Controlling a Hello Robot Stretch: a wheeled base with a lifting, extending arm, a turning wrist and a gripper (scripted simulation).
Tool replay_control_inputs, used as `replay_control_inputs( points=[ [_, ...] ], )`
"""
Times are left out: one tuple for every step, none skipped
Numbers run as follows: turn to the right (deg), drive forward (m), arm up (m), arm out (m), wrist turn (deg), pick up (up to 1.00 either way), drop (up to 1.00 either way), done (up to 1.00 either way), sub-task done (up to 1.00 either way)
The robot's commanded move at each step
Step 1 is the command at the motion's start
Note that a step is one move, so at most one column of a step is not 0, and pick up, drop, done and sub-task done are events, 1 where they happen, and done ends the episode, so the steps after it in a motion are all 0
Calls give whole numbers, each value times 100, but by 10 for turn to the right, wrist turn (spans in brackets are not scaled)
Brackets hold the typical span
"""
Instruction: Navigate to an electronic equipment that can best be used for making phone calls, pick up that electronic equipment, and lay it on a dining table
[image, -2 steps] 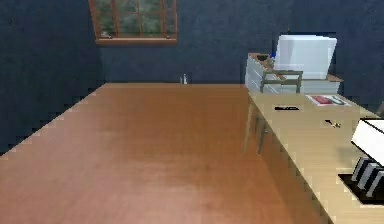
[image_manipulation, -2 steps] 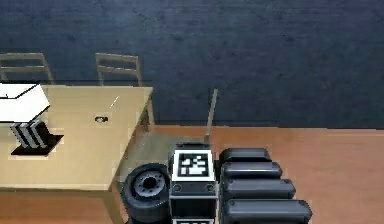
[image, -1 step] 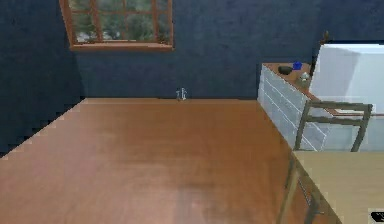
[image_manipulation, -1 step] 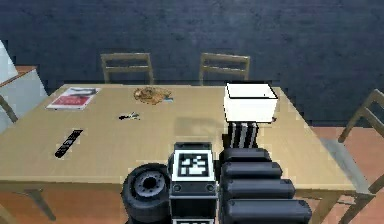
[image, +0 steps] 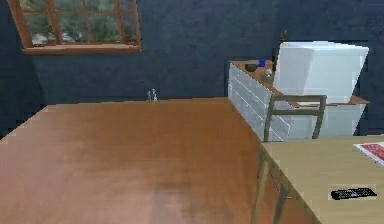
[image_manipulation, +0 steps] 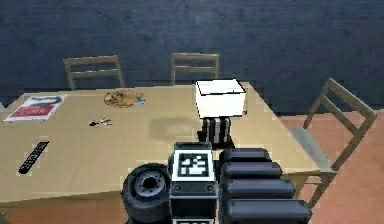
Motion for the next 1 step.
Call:
replay_control_inputs(
  points=[
    [0, 20, 0, 0, 0, 0, 0, 0, 0]
  ],
)
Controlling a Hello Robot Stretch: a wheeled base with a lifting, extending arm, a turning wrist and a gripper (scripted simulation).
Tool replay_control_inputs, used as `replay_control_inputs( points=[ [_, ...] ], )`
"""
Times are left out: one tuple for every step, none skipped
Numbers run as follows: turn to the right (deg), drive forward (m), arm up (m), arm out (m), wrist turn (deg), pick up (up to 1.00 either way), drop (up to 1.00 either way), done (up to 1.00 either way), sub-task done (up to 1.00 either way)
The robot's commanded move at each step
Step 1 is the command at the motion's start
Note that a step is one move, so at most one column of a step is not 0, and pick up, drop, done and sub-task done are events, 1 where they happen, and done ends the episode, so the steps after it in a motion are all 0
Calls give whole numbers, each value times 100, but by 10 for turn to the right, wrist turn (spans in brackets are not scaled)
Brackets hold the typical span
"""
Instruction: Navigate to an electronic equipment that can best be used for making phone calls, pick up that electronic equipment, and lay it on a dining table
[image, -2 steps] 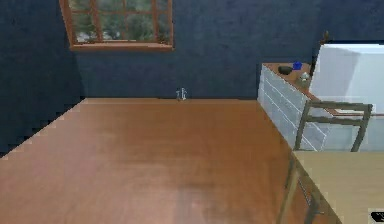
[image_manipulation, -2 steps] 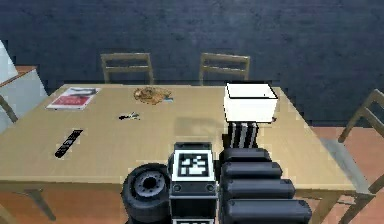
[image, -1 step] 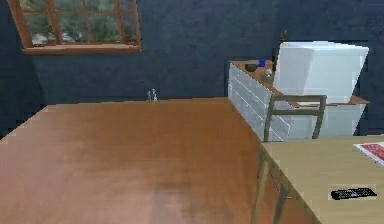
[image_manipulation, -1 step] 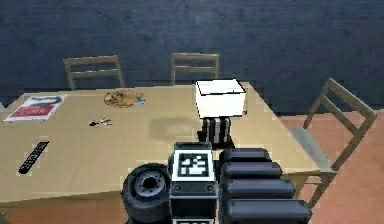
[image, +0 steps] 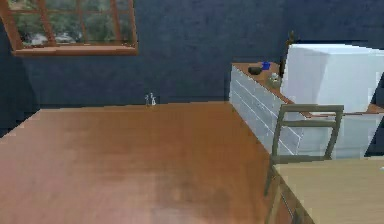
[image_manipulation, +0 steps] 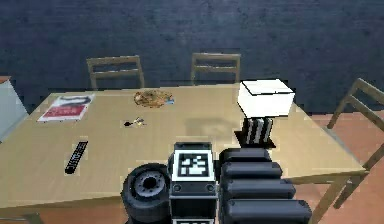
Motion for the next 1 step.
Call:
replay_control_inputs(
  points=[
    [-450, 0, 0, 0, 0, 0, 0, 0, 0]
  ],
)
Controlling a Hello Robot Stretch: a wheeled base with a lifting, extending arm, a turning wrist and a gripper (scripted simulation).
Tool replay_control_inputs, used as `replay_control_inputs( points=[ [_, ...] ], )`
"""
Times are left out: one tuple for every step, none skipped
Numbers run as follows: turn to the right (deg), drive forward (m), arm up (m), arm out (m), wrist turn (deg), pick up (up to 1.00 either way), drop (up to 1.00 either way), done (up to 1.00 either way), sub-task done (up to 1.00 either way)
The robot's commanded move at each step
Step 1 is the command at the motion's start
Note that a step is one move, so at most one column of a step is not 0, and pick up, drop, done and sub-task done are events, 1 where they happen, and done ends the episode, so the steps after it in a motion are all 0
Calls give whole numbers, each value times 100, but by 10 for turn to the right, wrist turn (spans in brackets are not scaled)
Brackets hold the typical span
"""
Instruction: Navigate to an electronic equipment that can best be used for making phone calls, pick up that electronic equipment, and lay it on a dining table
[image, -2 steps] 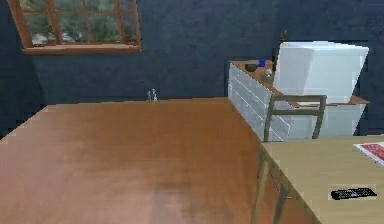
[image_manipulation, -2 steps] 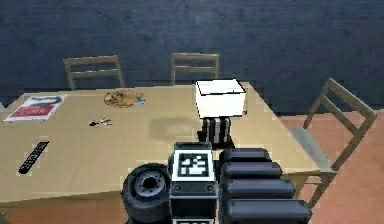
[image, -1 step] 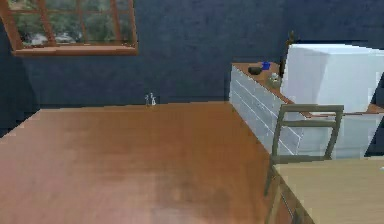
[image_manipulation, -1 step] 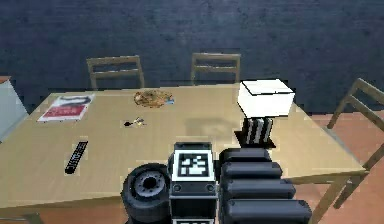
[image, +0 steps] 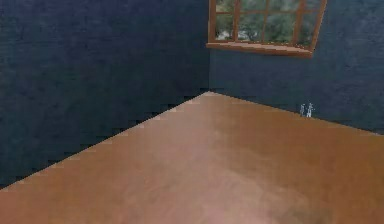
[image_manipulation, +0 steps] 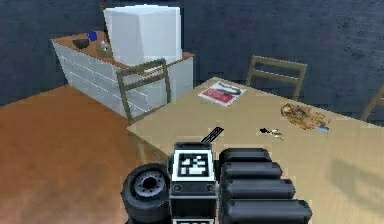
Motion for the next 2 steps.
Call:
replay_control_inputs(
  points=[
    [-450, 0, 0, 0, 0, 0, 0, 0, 0],
    [-120, 0, 0, 0, 0, 0, 0, 0, 0]
  ],
)
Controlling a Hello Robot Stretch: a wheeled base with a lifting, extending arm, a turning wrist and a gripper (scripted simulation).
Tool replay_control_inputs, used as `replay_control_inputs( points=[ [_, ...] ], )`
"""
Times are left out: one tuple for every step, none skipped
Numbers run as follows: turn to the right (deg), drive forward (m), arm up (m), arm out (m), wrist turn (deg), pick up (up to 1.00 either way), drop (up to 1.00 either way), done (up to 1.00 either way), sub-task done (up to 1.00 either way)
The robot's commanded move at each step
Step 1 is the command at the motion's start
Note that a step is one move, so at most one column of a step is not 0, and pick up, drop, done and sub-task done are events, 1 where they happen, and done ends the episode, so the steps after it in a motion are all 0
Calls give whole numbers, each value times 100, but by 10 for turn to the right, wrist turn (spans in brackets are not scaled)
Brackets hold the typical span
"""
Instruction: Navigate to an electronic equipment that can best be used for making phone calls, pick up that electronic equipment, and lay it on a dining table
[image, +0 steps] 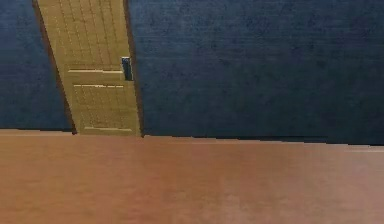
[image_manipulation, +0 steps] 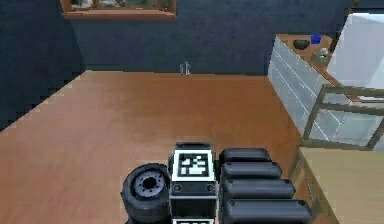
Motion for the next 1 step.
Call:
replay_control_inputs(
  points=[
    [450, 0, 0, 0, 0, 0, 0, 0, 0]
  ],
)
